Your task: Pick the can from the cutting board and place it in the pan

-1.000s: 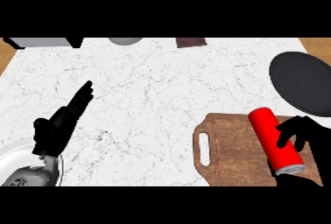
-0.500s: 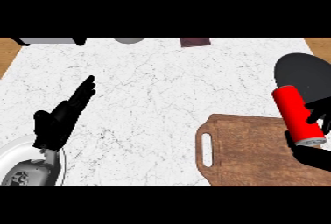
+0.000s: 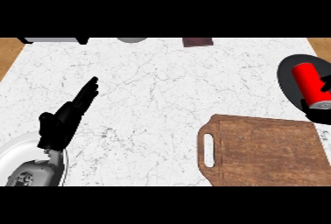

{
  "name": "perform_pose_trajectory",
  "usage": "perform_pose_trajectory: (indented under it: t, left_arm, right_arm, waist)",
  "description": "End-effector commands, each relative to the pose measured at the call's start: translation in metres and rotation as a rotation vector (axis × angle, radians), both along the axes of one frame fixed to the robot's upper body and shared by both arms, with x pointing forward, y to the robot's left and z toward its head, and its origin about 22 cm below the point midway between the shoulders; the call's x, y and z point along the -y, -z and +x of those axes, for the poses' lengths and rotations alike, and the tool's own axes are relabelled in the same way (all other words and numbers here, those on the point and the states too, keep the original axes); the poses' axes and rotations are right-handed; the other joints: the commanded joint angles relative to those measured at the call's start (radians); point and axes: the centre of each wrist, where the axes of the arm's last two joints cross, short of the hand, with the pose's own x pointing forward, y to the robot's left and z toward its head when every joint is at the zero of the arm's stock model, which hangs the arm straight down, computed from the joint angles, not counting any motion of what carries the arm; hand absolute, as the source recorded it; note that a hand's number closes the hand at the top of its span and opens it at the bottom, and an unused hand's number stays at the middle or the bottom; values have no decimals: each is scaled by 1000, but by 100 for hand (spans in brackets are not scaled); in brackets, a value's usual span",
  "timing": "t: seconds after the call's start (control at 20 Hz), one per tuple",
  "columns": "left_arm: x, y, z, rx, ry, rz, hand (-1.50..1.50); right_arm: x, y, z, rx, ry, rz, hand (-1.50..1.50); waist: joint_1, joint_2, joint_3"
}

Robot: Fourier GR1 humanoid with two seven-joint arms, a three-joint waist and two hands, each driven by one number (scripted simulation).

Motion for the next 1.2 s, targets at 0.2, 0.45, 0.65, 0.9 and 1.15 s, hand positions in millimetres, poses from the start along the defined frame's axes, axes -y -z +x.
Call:
perform_pose_trajectory:
  t: [0.2,0.45,0.65,0.9,1.15]
  left_arm:
    - [-9,-8,11,9,12,11,0]
    - [-8,3,6,14,6,2,0]
    - [6,3,9,33,32,1,0]
    - [10,-4,23,19,31,-2,0]
    - [0,-7,17,37,50,3,0]
  right_arm:
    - [59,33,44,24,67,-16,150]
    - [84,36,61,23,44,-9,150]
    - [95,44,63,38,82,-32,150]
    - [103,50,61,33,76,-48,150]
    - [108,51,59,-304,207,40,-150]
  waist:
    - [7,4,1]
    - [13,5,1]
    - [30,15,3]
    - [29,17,4]
    - [61,27,4]
